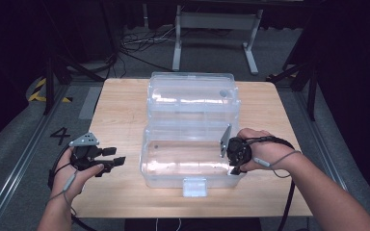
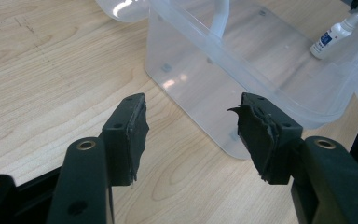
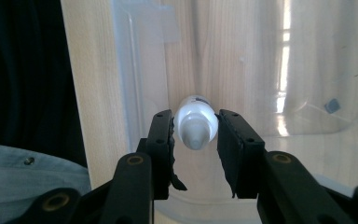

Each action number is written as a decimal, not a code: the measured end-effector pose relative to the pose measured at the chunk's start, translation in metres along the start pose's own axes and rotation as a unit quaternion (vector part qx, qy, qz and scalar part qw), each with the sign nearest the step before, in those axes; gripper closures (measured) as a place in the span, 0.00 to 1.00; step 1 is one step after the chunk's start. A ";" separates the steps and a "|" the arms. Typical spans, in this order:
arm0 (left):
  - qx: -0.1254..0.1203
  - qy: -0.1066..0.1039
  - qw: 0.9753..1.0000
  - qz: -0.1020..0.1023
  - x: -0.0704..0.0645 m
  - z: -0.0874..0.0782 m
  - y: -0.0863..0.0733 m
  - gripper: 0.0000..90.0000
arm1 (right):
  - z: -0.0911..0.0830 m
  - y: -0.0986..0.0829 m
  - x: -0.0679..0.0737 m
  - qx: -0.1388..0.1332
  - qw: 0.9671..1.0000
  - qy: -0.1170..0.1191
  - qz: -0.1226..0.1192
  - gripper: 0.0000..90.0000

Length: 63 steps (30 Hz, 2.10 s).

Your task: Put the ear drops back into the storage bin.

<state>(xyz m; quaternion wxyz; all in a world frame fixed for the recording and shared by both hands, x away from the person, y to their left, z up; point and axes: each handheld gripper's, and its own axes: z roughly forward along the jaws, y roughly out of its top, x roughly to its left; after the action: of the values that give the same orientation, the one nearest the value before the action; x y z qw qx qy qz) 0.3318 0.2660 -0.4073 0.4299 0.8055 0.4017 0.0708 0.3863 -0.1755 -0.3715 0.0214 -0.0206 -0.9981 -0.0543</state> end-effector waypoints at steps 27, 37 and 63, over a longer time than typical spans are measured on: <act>-0.002 -0.013 1.000 0.006 -0.006 0.006 0.024 0.44 | 0.016 0.009 0.031 -0.080 0.997 0.004 -0.012 0.74; -0.001 -0.007 1.000 0.012 -0.007 0.008 0.026 0.42 | 0.029 0.011 0.030 -0.079 0.997 0.006 -0.015 0.76; 0.009 -0.008 0.999 0.044 -0.019 0.011 0.045 0.42 | 0.036 0.008 0.033 -0.078 0.997 -0.015 -0.022 0.93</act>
<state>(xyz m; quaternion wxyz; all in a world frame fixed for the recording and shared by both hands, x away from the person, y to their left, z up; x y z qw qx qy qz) 0.3506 0.2314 -0.3758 0.4223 0.8266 0.3634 0.0798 0.3523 -0.1623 -0.4046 0.0032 -0.0012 -0.9912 -0.1324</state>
